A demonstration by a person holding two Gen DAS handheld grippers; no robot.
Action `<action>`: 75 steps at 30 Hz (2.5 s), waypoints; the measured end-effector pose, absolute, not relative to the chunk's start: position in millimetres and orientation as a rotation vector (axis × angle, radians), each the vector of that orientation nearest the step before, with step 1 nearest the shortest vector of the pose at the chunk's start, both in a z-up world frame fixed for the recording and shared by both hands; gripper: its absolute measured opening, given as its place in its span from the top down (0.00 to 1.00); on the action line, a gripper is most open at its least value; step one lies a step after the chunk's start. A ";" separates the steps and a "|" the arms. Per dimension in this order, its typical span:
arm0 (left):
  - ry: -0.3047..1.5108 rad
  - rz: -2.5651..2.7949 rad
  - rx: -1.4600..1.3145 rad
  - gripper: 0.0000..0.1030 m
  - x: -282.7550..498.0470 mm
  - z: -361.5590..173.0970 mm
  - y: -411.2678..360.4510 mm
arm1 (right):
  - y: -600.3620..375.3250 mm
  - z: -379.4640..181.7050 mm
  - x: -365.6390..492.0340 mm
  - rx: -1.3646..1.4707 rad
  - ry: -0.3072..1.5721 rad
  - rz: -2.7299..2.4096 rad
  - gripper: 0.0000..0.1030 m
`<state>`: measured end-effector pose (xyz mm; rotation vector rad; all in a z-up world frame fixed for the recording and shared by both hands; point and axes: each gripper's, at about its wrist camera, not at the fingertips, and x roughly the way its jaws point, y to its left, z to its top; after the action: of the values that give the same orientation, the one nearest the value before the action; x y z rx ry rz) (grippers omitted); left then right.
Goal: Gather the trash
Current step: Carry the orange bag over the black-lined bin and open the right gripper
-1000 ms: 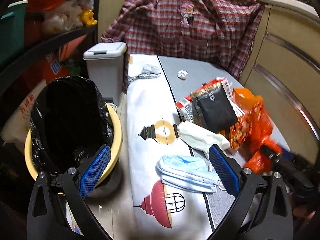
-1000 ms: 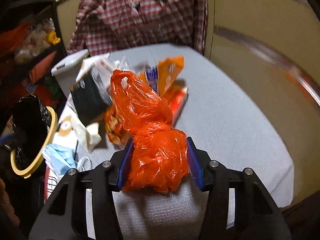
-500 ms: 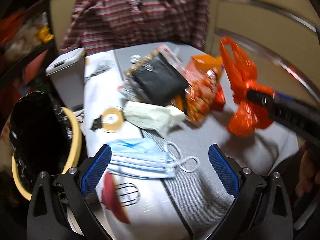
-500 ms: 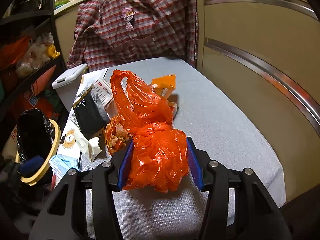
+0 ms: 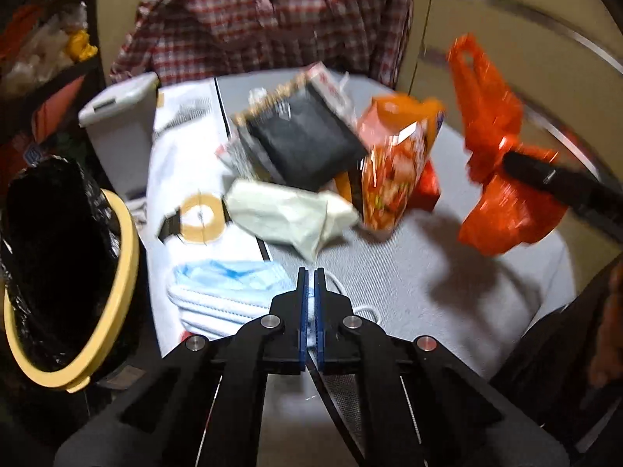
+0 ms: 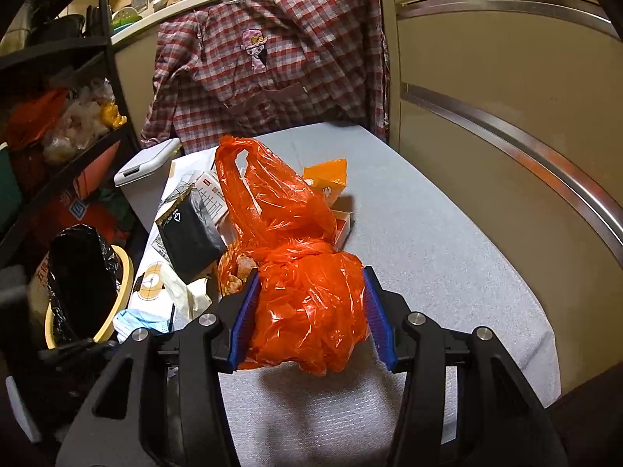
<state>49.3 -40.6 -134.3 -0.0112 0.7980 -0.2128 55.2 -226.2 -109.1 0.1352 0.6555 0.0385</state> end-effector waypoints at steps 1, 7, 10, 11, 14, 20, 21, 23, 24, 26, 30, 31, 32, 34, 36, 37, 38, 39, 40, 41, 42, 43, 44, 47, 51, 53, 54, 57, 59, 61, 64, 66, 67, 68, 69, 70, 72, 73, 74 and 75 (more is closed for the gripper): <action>0.778 -0.219 -0.022 0.97 46.6 -128.4 -38.4 | -224.8 -108.4 54.3 0.134 0.652 0.041 0.50; 0.678 -0.232 -0.072 0.98 33.5 -94.3 -25.4 | -221.0 -103.2 50.4 0.123 0.624 0.047 0.50; 0.634 -0.225 -0.092 0.98 29.7 -78.9 -16.4 | -218.6 -98.7 48.9 0.118 0.607 0.052 0.50; 0.620 -0.219 -0.101 0.98 28.8 -72.6 -12.6 | -216.6 -96.8 48.3 0.114 0.603 0.056 0.50; 0.590 -0.189 -0.110 0.98 28.2 -56.9 -0.2 | -207.7 -89.6 45.7 0.106 0.592 0.089 0.50; 0.552 -0.093 -0.121 0.98 27.8 -30.3 32.9 | -169.3 -64.4 41.2 0.096 0.555 0.224 0.50; 0.547 -0.074 -0.120 0.98 27.2 -26.1 39.5 | -161.2 -60.1 41.1 0.093 0.549 0.250 0.50; 0.537 -0.040 -0.114 0.98 24.7 -19.0 52.2 | -145.0 -53.1 40.5 0.085 0.539 0.295 0.50; 0.532 -0.016 -0.109 0.98 24.0 -15.0 60.0 | -135.8 -49.6 41.0 0.080 0.536 0.320 0.51; 0.523 0.023 -0.102 0.98 22.4 -8.6 73.2 | -120.3 -44.5 42.7 0.070 0.534 0.355 0.50; 0.518 0.097 -0.128 0.98 19.2 0.1 106.9 | -87.6 -37.8 51.9 0.046 0.541 0.416 0.50; 0.517 0.119 -0.139 0.98 19.6 1.4 117.3 | -77.9 -35.7 55.2 0.038 0.537 0.432 0.50; 0.517 0.134 -0.143 0.98 19.1 1.9 123.4 | -70.2 -33.9 55.6 0.032 0.531 0.444 0.50; 0.516 0.162 -0.153 0.98 18.8 1.4 136.9 | -50.5 -31.4 60.9 0.013 0.520 0.470 0.50; 0.522 0.193 -0.163 0.98 20.0 -1.5 151.8 | -34.2 -31.5 67.0 -0.004 0.515 0.493 0.50; 0.525 0.208 -0.169 0.98 20.7 -3.4 158.7 | -23.5 -31.7 69.4 -0.013 0.513 0.505 0.51; 0.528 0.218 -0.174 0.98 22.0 -5.1 161.9 | -16.9 -31.8 70.5 -0.018 0.512 0.513 0.51; 0.530 0.231 -0.182 0.98 23.5 -7.2 168.1 | -7.1 -32.8 72.4 -0.027 0.509 0.523 0.51; 0.532 0.243 -0.190 0.98 25.0 -9.3 174.6 | 1.9 -34.4 74.5 -0.037 0.508 0.531 0.51; 0.534 0.254 -0.193 0.98 25.1 -11.7 178.4 | 9.5 -36.3 75.4 -0.044 0.510 0.538 0.51; 0.536 0.265 -0.198 0.98 25.1 -14.3 183.0 | 15.6 -38.2 75.8 -0.048 0.513 0.545 0.51; 0.540 0.278 -0.199 0.98 26.6 -16.4 187.7 | 22.1 -41.0 77.3 -0.052 0.520 0.552 0.51; 0.544 0.290 -0.198 0.98 28.3 -18.3 192.2 | 27.0 -43.4 79.1 -0.056 0.525 0.556 0.51; 0.566 0.319 -0.200 0.98 35.4 -25.9 203.5 | 41.6 -52.3 87.3 -0.064 0.547 0.566 0.51; 0.625 0.330 -0.229 0.98 48.3 -39.1 216.5 | 56.1 -61.1 97.2 -0.071 0.569 0.573 0.51; 0.638 0.321 -0.243 0.98 52.0 -43.1 219.4 | 61.3 -64.3 101.2 -0.076 0.577 0.575 0.51; 0.640 0.321 -0.240 0.98 53.6 -44.5 220.0 | 62.7 -65.7 102.5 -0.077 0.580 0.576 0.51; 0.647 0.322 -0.231 0.98 58.4 -47.8 219.9 | 66.3 -70.2 106.1 -0.080 0.589 0.573 0.50; 0.653 0.333 -0.230 0.98 60.6 -49.7 221.4 | 67.5 -72.9 109.0 -0.082 0.594 0.568 0.50; 0.661 0.354 -0.229 0.97 62.9 -52.0 223.4 | 69.8 -76.0 112.4 -0.082 0.600 0.563 0.50; 0.680 0.392 -0.232 0.86 64.8 -56.0 227.4 | 71.6 -79.1 115.9 -0.082 0.603 0.555 0.46; 0.691 0.419 -0.225 0.43 65.2 -57.7 229.6 | 73.9 -81.6 118.2 -0.087 0.607 0.557 0.41; 0.686 0.442 -0.218 0.23 64.1 -57.2 230.5 | 74.2 -82.3 119.2 -0.090 0.610 0.557 0.37; 0.668 0.471 -0.210 0.21 61.7 -55.0 230.4 | 74.3 -82.8 119.8 -0.091 0.609 0.556 0.36; 0.656 0.480 -0.205 0.20 60.1 -53.2 230.8 | 73.8 -82.7 119.7 -0.090 0.607 0.550 0.34; 0.657 0.479 -0.205 0.19 59.7 -52.7 231.2 | 74.3 -82.9 120.4 -0.087 0.607 0.545 0.32; 0.670 0.474 -0.216 0.19 60.7 -53.4 232.7 | 72.8 -83.2 120.9 -0.081 0.608 0.538 0.30; 0.677 0.474 -0.218 0.19 61.5 -53.8 233.3 | 71.8 -83.4 121.1 -0.079 0.609 0.534 0.29; 0.682 0.477 -0.218 0.18 61.7 -53.9 233.7 | 70.2 -83.4 121.3 -0.075 0.612 0.532 0.29; 0.680 0.480 -0.218 0.18 61.2 -53.3 234.0 | 68.4 -83.2 121.5 -0.071 0.614 0.529 0.29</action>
<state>61.2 234.0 -53.3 -0.2181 0.6801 0.4802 121.5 68.4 -83.2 -0.0709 0.6136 0.5295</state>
